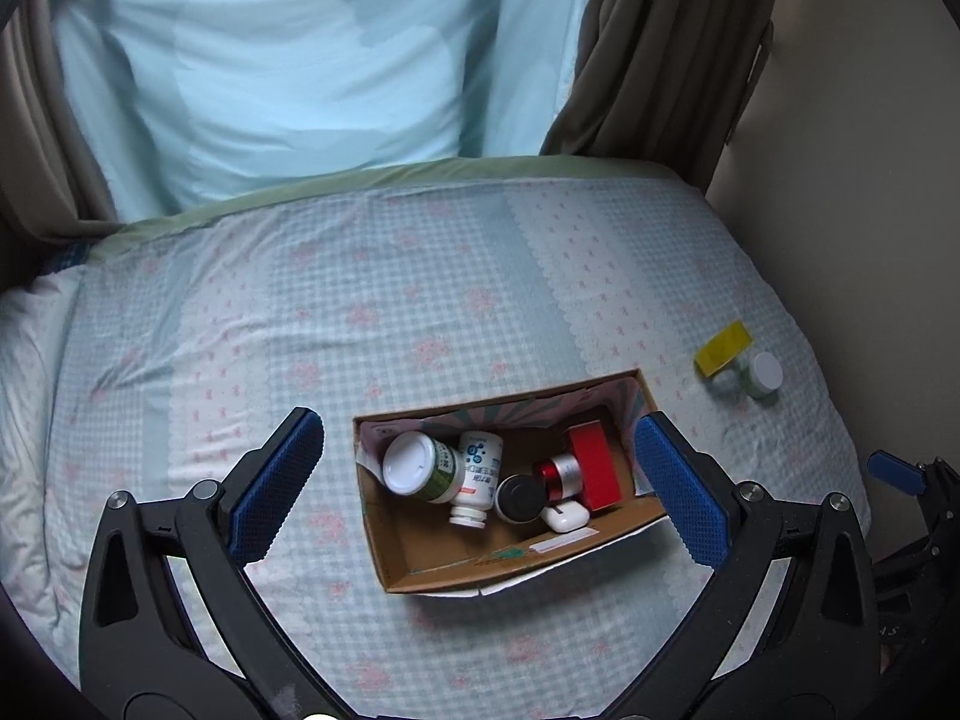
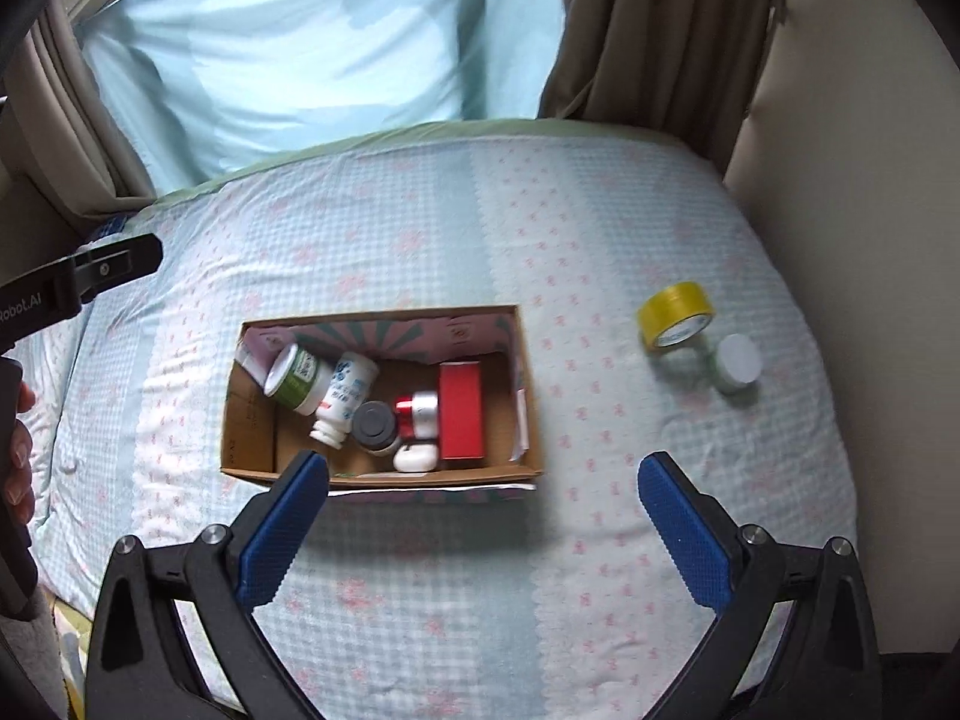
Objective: Organize rigid objects
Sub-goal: 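Lift both tools out of the box toward the tape and white jar, then grasp the yellow tape roll with the left tool while the right tool grasps the white jar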
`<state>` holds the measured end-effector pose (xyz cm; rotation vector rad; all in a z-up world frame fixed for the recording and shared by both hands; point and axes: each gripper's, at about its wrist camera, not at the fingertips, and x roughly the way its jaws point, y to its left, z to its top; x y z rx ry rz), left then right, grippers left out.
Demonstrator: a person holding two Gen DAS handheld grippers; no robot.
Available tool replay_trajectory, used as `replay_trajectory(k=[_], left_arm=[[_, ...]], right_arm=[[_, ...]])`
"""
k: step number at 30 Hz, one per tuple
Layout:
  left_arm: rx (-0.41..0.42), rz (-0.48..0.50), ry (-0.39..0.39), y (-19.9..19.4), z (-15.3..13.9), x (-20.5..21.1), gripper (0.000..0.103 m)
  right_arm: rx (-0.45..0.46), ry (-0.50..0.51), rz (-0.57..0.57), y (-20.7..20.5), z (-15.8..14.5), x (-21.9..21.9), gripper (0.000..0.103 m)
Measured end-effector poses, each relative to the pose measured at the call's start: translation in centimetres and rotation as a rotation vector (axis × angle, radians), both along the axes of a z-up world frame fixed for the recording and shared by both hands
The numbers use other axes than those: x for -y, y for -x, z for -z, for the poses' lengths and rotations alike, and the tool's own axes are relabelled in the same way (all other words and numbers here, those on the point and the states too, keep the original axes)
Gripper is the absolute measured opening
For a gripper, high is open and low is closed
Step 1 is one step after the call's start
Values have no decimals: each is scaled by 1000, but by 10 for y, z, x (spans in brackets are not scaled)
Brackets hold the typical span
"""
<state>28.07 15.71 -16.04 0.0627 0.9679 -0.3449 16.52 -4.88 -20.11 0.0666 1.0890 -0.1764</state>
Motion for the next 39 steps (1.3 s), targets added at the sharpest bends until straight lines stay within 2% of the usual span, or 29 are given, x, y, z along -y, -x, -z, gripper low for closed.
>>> replay_trajectory(k=[4, 8, 13, 17, 21, 28, 39], left_arm=[[4, 60, -2, 10, -11, 43, 103], [-12, 131, 4, 19, -9, 103, 103], [-42, 240, -10, 18, 6, 186, 103], [-75, 338, -58, 8, 27, 249, 103], [-112, 447, -114, -7, 58, 305, 103], [-158, 634, -267, -34, 137, 388, 103], [-194, 853, -383, -71, 243, 461, 99]], right_arm=[[26, 8, 102, 12, -18, 49, 103], [39, 9, 155, 21, -21, 97, 103], [53, 31, 178, 29, -14, 150, 103], [53, 45, 187, 33, 4, 188, 103], [22, 60, 208, 30, 35, 225, 103], [-37, 18, 232, 7, 110, 283, 103], [-35, 14, 150, -45, 212, 318, 103]])
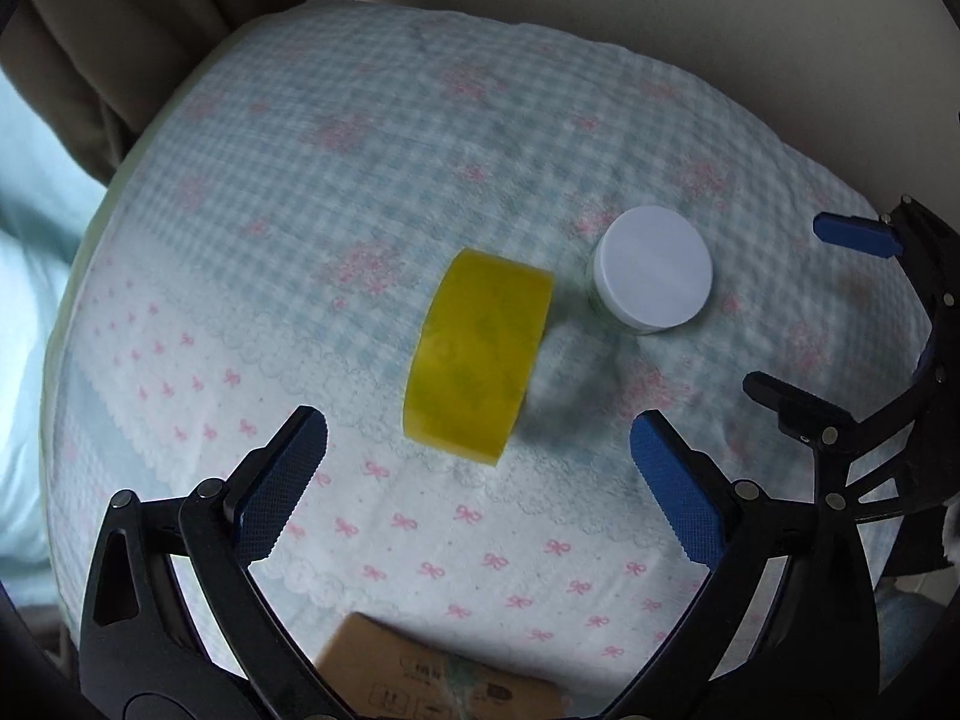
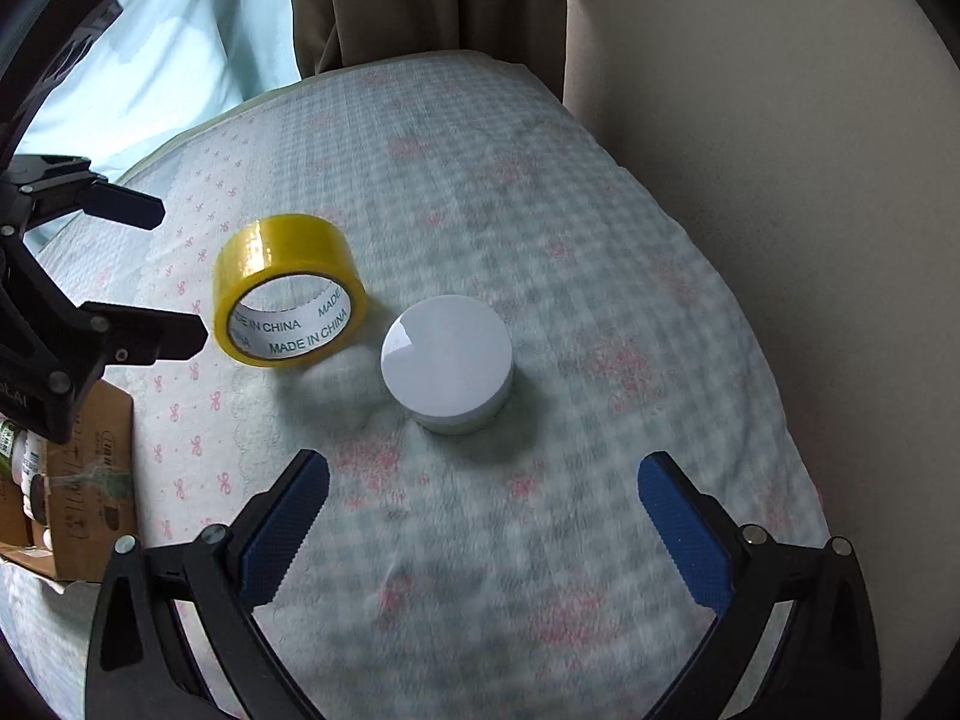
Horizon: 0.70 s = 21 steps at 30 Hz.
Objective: Organize rigid objects
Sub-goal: 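Grasp the yellow tape roll with the left tool while the right tool grasps the white jar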
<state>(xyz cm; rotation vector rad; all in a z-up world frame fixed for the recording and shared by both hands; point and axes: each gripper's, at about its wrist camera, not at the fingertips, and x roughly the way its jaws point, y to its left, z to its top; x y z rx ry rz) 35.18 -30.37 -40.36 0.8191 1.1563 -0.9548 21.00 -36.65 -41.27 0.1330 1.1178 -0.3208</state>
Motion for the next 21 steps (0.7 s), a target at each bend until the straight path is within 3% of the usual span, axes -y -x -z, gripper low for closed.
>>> replay_trajectory(k=[6, 13, 16, 17, 18, 21], left_arm=[[-36, 73, -59, -13, 44, 21, 77], [-103, 107, -94, -12, 64, 31, 61], [-114, 115, -106, -13, 70, 35, 45], [-118, 111, -110, -13, 71, 35, 37], [-126, 106, -111, -14, 72, 35, 37], [-134, 91, -99, -17, 71, 35, 37]], right_arm=[[-9, -5, -83, -33, 43, 5, 102], [-16, -15, -121, -50, 64, 9, 96], [-31, -15, -131, -56, 68, 10, 83], [-35, -22, -133, -57, 68, 11, 75], [-42, -17, -134, -58, 69, 11, 67], [-45, -10, -140, -59, 70, 10, 67]])
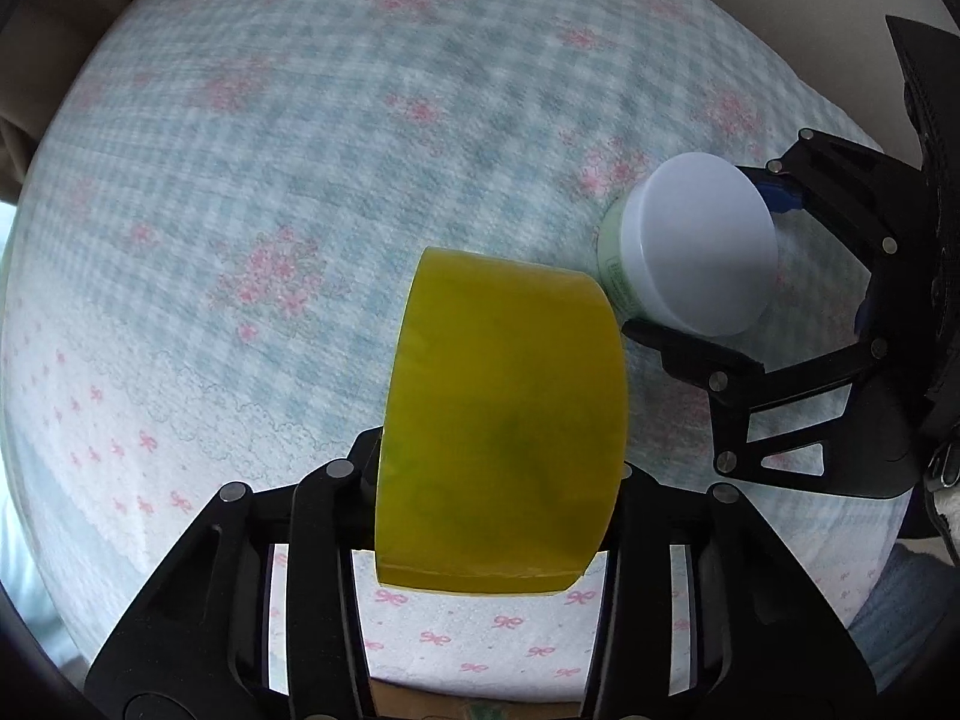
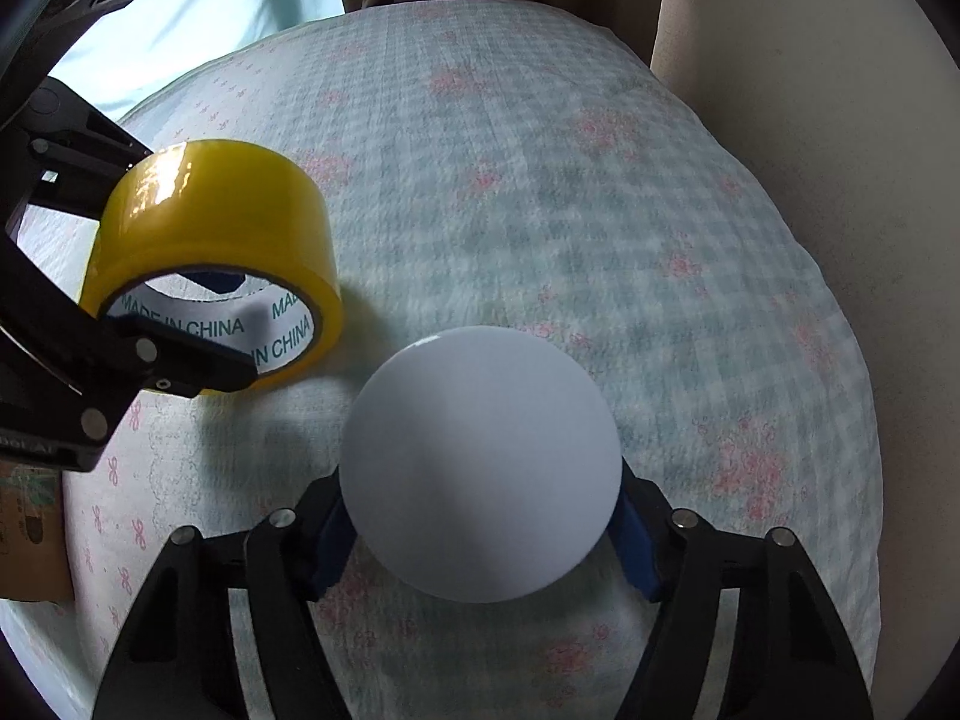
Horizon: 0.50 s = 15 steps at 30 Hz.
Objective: Organize rigid objects
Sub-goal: 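Grasp the yellow tape roll with the left tool while the right tool grasps the white jar, then carry the tape and white jar into the cardboard box and release both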
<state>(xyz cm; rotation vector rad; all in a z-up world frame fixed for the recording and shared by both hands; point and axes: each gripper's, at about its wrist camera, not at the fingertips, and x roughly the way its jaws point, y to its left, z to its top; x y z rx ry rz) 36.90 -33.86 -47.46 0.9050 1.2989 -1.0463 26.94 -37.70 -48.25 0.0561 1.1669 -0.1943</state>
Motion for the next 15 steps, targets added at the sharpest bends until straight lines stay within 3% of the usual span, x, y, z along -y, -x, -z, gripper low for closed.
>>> replay_trajectory(k=[8, 15], left_arm=[[25, -12, 19, -4, -14, 2, 37], [33, -48, 38, -6, -46, -5, 36]], right_arm=[[-6, -1, 14, 0, -3, 0, 66], [10, 8, 30, 10, -31, -1, 66]])
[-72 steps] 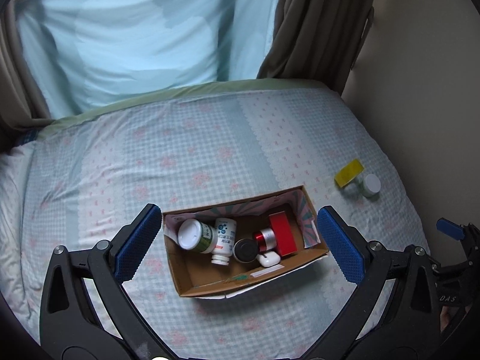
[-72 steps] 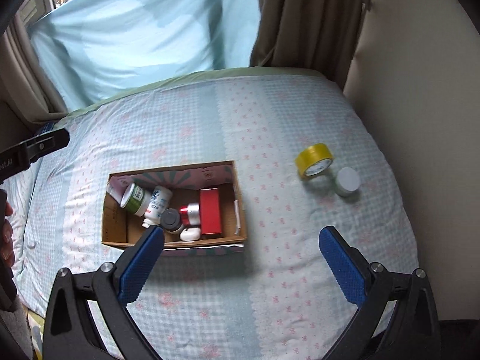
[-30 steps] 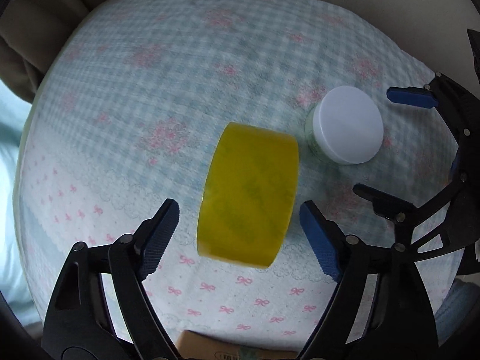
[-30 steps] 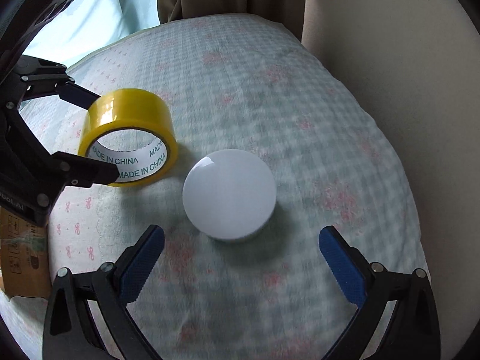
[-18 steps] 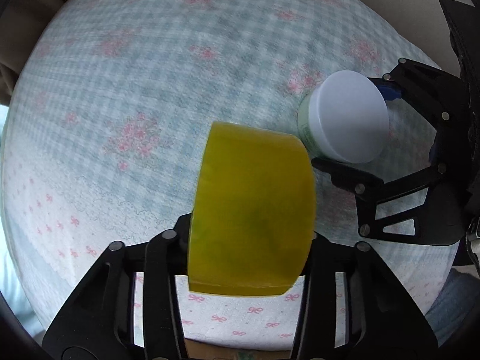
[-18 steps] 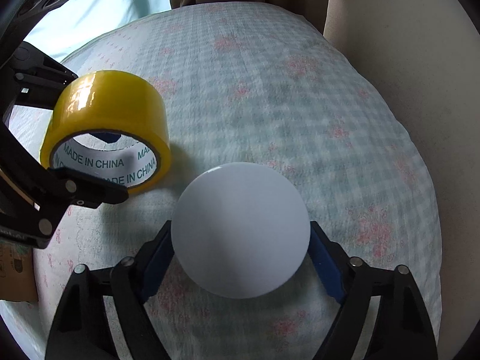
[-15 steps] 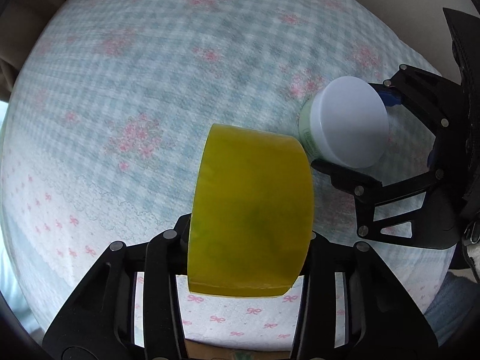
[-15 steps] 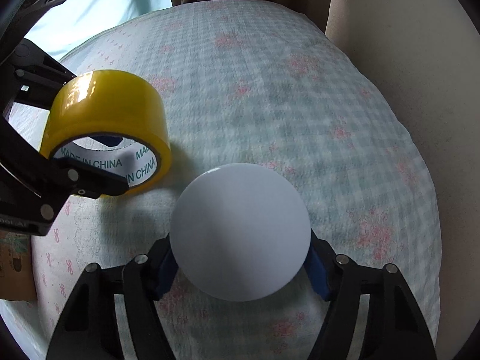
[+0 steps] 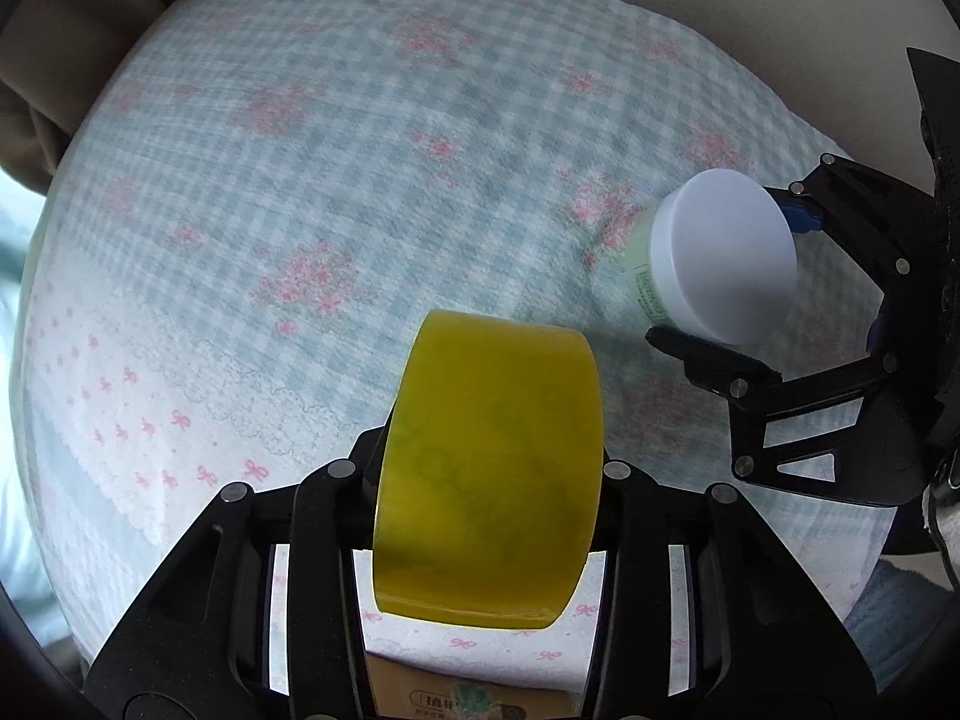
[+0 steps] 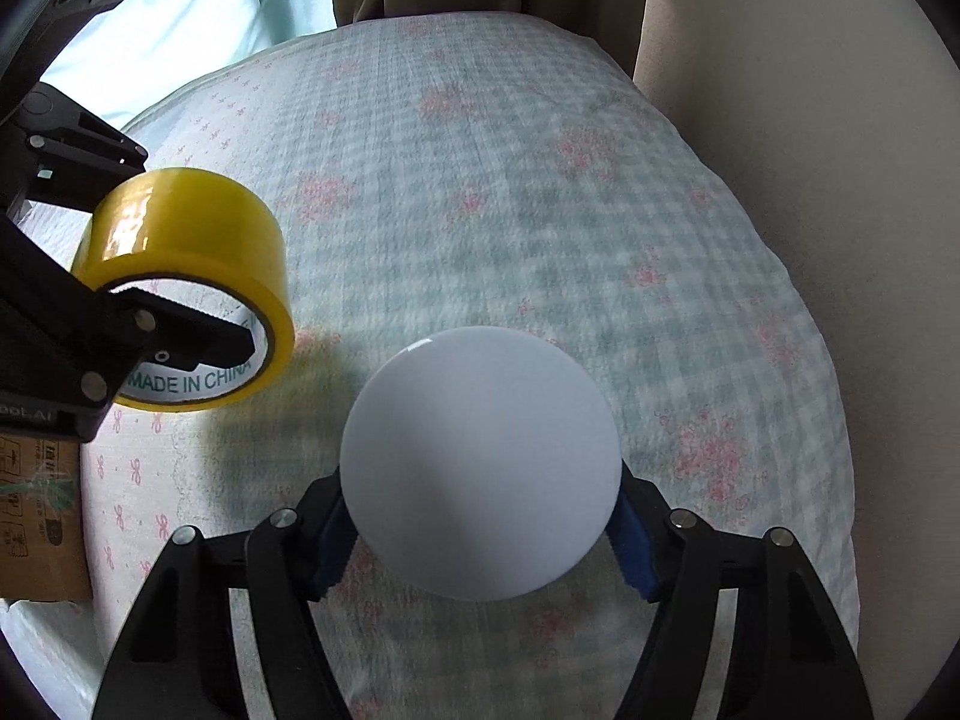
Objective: Organize rigid objects
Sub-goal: 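Carry the tape and white jar into the cardboard box and release both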
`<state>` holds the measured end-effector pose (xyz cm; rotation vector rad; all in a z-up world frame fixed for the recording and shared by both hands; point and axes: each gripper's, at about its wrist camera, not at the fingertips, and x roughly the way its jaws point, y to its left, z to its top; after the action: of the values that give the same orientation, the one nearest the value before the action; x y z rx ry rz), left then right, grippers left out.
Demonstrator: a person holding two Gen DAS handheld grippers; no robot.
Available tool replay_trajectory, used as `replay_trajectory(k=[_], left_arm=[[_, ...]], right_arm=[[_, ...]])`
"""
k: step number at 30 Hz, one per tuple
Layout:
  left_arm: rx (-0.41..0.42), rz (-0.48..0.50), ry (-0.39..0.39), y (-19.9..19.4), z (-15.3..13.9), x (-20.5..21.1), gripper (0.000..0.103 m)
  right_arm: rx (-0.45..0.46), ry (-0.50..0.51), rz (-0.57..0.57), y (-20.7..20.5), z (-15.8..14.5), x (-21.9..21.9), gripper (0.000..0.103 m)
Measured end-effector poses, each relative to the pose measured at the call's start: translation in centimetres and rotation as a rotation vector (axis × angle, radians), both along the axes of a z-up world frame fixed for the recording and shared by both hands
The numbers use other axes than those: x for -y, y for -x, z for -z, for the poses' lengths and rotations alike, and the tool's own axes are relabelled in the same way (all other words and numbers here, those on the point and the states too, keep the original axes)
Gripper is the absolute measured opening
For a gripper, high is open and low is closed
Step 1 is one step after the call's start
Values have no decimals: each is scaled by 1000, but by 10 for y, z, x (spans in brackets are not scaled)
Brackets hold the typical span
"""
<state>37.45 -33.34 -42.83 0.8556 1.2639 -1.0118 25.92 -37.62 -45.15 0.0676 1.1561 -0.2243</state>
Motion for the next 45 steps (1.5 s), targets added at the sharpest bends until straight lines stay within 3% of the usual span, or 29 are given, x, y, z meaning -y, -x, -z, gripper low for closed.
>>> replay_trajectory(k=[7, 14, 23, 28, 33, 37, 45], left_arm=[[13, -57, 58, 11, -55, -22, 36], [36, -144, 123, 21, -133, -67, 36], [57, -278, 188, 32, -224, -164, 36], [91, -345, 201, 37, -253, -231, 36], [100, -432, 200, 42, -263, -305, 36], [98, -502, 186, 44, -255, -362, 36], [44, -662, 165, 46, -200, -454, 36]], right_arm=[[11, 15, -5, 13, -50, -11, 66], [21, 37, -46, 22, -124, -42, 66], [37, 37, -123, 27, -223, -114, 66], [49, 26, -178, 21, -255, -163, 66], [43, -13, -226, 10, -270, -214, 66], [23, -59, -260, 1, -265, -254, 66], [-36, -97, -310, -12, -227, -327, 66]])
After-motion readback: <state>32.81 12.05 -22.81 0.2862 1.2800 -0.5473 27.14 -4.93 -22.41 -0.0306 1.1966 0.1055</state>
